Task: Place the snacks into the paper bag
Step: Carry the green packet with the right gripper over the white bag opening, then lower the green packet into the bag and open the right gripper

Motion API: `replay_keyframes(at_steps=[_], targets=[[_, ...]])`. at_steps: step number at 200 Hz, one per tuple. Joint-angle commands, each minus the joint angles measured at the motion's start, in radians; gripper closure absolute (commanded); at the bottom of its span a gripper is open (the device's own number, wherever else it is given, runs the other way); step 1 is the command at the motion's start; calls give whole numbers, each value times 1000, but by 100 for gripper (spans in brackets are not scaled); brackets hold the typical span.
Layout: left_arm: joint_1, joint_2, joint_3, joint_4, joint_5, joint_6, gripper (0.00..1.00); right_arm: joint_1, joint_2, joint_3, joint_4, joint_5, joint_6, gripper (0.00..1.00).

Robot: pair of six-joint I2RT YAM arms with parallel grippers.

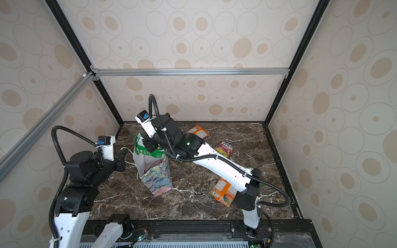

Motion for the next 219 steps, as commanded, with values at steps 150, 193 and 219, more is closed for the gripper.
replay_keyframes(at_steps=[150,193,219], targets=[[-11,2,8,11,-9,2,100,135,275,343,-184,642,-241,100],[-11,1,8,10,-5,2,100,170,312,331,-123,736,-303,100],[-13,-3,7,9,-5,2,100,177,337,337,-108,779,-319,100]])
